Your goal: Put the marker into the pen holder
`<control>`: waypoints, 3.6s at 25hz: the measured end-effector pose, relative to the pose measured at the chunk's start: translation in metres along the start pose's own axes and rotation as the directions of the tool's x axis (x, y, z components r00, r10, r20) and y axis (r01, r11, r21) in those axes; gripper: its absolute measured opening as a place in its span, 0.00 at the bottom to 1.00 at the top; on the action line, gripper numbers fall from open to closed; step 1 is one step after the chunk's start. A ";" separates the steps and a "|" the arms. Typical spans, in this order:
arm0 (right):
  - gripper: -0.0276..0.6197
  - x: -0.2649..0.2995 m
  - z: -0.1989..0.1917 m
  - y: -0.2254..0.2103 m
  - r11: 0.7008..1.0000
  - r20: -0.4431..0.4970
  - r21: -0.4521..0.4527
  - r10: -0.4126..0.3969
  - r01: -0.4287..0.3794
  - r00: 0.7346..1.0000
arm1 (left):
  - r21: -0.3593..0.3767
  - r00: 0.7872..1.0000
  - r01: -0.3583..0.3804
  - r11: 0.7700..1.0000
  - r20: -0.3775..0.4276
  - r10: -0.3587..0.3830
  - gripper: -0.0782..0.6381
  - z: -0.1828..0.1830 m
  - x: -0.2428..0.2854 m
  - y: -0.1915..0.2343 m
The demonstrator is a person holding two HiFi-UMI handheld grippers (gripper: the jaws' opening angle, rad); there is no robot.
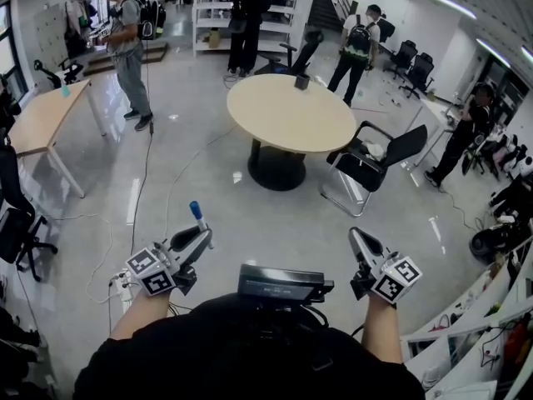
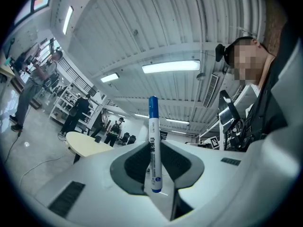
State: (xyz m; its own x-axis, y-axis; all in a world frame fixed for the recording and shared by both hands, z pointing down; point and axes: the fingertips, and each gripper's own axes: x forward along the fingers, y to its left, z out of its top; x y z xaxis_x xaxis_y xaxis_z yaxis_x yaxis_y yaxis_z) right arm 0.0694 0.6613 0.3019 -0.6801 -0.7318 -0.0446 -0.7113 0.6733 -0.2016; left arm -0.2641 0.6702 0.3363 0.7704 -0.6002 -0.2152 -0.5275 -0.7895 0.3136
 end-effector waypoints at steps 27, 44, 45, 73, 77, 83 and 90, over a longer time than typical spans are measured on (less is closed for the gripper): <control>0.05 0.149 -0.025 -0.024 0.994 -0.019 0.053 0.100 -0.099 0.995 | 0.060 0.993 -0.115 0.992 -0.022 0.116 0.21 0.026 -0.025 0.118; 0.05 0.113 0.017 -0.285 0.988 0.006 0.054 0.144 -0.144 0.990 | 0.073 0.994 -0.091 0.993 -0.057 0.096 0.21 -0.022 0.255 0.110; 0.05 0.112 0.016 -0.293 0.989 0.005 0.058 0.137 -0.137 0.991 | 0.068 0.994 -0.087 0.994 -0.060 0.091 0.21 -0.022 0.264 0.114; 0.05 0.371 0.049 -0.398 0.994 -0.033 -0.023 -0.104 0.103 0.994 | 0.014 0.987 0.148 0.989 -0.070 -0.147 0.21 0.054 0.396 0.439; 0.05 0.407 0.048 -0.426 0.997 -0.057 -0.015 -0.083 0.082 0.995 | 0.000 0.990 0.120 0.993 -0.074 -0.120 0.21 0.053 0.414 0.473; 0.05 0.438 0.050 -0.491 1.000 -0.052 0.003 -0.025 0.026 0.998 | 0.017 0.995 0.059 0.998 -0.077 -0.058 0.21 0.046 0.456 0.501; 0.05 0.482 0.071 -0.596 0.993 -0.056 0.011 0.119 -0.118 0.991 | 0.082 0.996 -0.068 0.994 -0.060 0.073 0.21 0.040 0.532 0.509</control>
State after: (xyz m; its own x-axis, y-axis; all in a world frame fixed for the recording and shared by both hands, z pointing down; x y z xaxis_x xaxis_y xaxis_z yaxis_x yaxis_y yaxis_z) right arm 0.1782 -0.0995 0.3311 -0.7686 -0.6395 -0.0132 -0.6239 0.7541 -0.2053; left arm -0.1369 -0.0561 0.3441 0.7502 -0.6471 -0.1356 -0.6061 -0.7550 0.2501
